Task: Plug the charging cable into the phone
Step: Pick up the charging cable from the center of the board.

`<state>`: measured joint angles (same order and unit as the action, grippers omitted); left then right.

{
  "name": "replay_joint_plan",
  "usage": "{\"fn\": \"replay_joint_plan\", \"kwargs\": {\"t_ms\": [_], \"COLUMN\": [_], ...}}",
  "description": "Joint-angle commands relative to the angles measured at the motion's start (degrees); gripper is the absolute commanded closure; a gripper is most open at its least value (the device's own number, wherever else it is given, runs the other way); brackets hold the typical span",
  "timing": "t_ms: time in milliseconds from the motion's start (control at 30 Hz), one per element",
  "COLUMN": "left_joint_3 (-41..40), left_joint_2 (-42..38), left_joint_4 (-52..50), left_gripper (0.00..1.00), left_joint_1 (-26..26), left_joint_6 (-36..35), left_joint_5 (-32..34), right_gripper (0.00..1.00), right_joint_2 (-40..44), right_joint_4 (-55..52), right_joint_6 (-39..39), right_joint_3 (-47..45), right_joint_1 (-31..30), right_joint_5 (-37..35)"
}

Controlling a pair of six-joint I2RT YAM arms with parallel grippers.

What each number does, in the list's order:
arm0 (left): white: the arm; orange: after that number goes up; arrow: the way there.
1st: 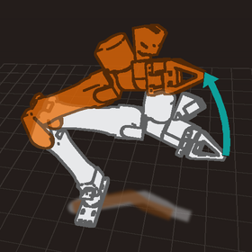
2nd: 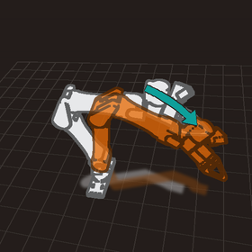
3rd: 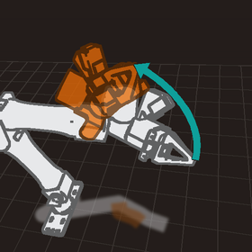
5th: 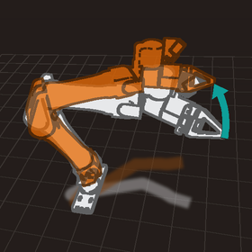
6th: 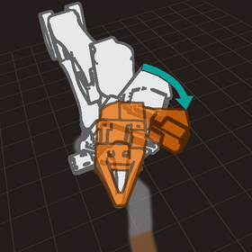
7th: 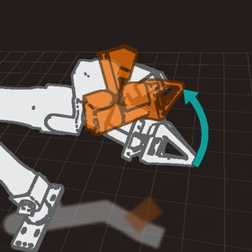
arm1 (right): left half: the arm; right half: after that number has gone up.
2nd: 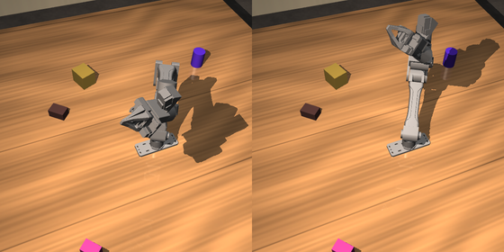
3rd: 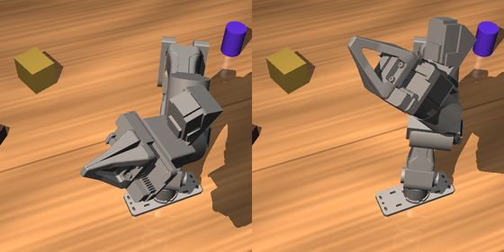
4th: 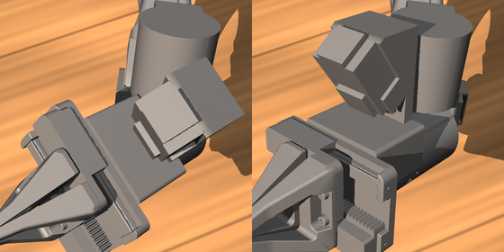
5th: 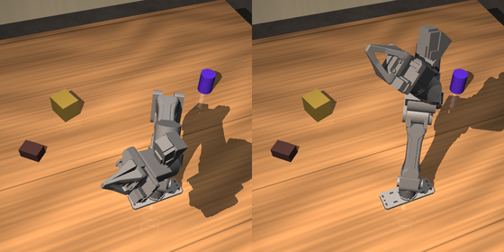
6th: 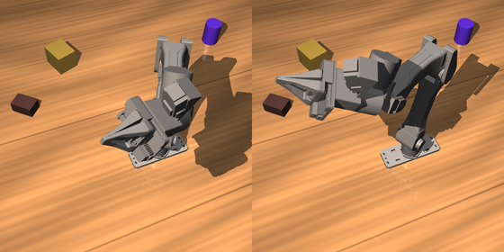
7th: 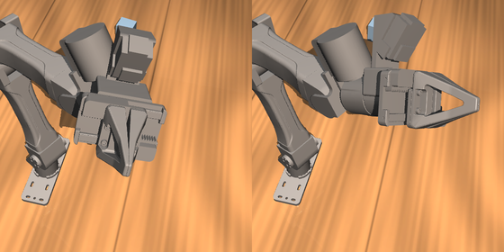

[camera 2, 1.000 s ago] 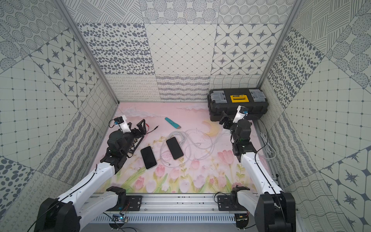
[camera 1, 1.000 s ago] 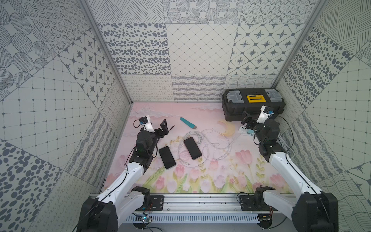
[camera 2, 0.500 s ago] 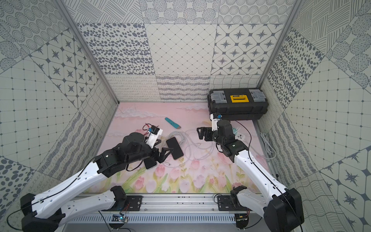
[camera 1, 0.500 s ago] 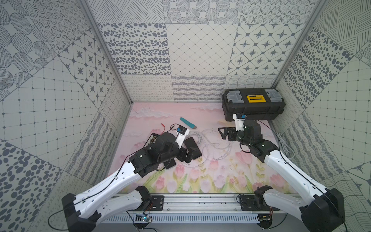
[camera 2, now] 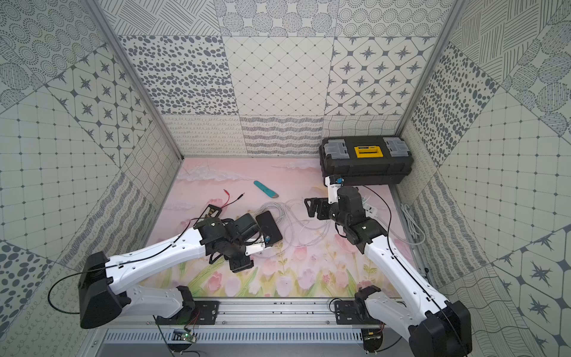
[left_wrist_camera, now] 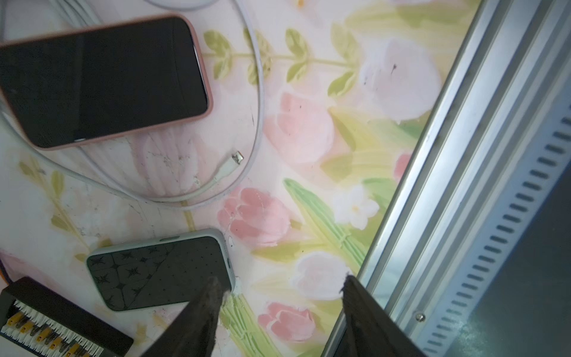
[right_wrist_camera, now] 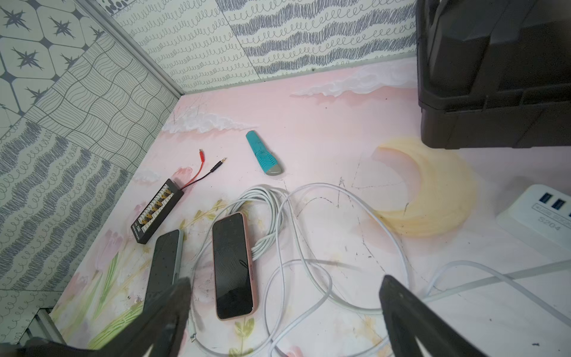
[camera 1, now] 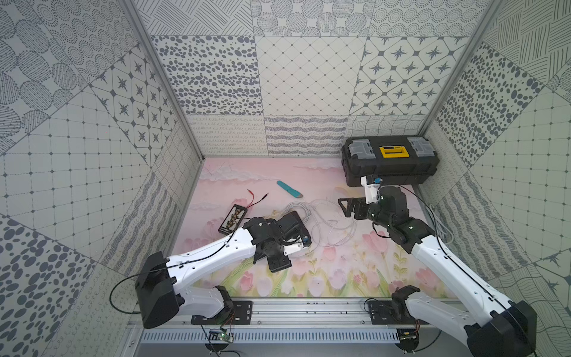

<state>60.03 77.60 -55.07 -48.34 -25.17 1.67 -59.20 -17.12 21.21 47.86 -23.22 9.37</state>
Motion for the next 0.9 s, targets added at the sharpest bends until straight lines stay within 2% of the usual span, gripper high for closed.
{"fn": "replay_joint_plan", "kwargs": {"t_ms": [0, 100, 167, 267, 333, 567, 867], "left_joint_3": [-1.82, 0.12, 0.76, 2.63, 4.46, 4.18, 4.57], "left_joint_2": [3.63, 8.67, 12.01, 17.65, 20.27, 23.69, 26.04], "left_joint_4": [0.92, 4.07, 7.39, 9.92, 11.00, 16.21, 16.40], "left_gripper": [0.32, 0.32, 0.36, 0.55, 0.61, 0.57, 0.60], "left_joint_1": [4.49, 6.63, 6.65, 6.95, 7.52, 10.30, 11.85], "left_joint_6": [-18.05, -23.20, -27.40, -30.12, -29.82, -32.14, -32.95], "left_joint_5": [-5.41, -7.04, -8.97, -9.02, -10.43, -10.65, -10.53], "right_gripper": [0.03, 0.03, 0.03, 0.03, 0.03, 0.03, 0.03], "right_joint_2": [-0.02, 0.35, 0.57, 0.68, 0.67, 0.81, -0.22], "right_joint_4": [0.90, 0.90, 0.91, 0.88, 1.06, 1.52, 2.26], "right_joint_6": [-0.48, -0.27, -0.25, 1.08, 1.82, 1.88, 1.49], "right_joint_3": [-1.29, -1.77, -2.04, -2.72, -3.06, -4.36, -4.66], "right_joint_1": [-0.12, -0.16, -0.15, -0.09, -0.08, -0.10, -0.07], "right_joint_5": [1.23, 1.30, 1.01, 0.48, 0.68, 1.10, 1.37]}}
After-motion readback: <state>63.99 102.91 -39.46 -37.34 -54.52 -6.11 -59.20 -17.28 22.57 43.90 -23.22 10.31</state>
